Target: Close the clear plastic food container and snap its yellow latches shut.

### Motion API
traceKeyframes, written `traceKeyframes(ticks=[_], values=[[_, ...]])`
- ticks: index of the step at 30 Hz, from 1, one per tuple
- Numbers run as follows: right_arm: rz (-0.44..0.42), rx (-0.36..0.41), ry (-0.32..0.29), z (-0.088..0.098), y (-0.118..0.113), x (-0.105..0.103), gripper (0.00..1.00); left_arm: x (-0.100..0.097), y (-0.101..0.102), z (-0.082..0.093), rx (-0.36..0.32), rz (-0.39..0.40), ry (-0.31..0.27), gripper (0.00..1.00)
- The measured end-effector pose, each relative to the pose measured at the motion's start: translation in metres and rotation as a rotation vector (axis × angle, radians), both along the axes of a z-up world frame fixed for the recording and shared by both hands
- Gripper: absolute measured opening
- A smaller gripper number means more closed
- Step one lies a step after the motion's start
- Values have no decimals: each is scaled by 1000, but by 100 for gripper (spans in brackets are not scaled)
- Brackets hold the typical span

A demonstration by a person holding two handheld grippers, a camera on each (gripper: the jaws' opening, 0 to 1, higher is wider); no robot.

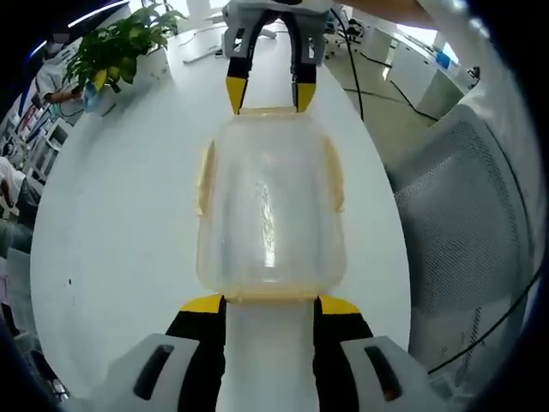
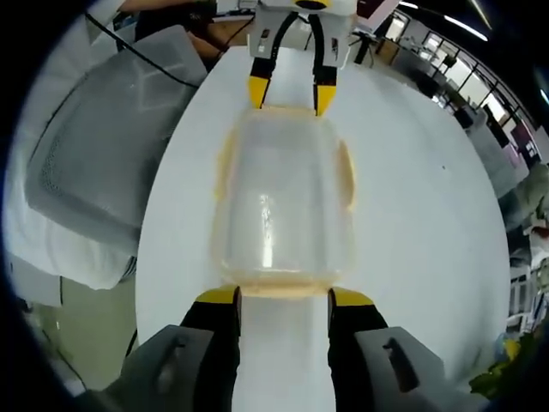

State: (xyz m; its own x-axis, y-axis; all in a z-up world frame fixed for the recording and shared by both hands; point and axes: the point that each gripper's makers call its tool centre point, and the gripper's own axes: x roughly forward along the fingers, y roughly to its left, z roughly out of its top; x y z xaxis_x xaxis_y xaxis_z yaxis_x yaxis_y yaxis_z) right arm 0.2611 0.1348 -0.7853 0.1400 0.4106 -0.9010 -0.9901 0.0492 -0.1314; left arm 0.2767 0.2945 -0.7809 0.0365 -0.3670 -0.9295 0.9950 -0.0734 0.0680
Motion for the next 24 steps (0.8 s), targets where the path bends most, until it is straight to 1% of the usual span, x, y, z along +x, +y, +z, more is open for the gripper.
traceKeyframes(ticks=[8,12,13,15,18,21,22,24], values=[[9,-9,-25,2,-1,5,36,2,0,0,1,4,-3,35],[7,-9,-21,0,-2,6,36,3,2,-2,6,6,-5,34],[4,-7,-17,-1,-3,6,36,3,5,-4,24,17,-3,31],[1,-2,-15,-1,-3,6,36,3,10,-8,53,-1,-15,23],[-3,-1,-14,-2,-5,6,36,3,12,-11,56,18,-8,27],[-6,-14,-18,-4,-7,7,36,3,13,-14,56,32,-3,29],[-9,-18,-18,-5,-9,7,37,3,15,-15,60,35,-2,30],[-18,-19,-19,-5,-12,8,38,1,21,-18,79,65,12,36]])
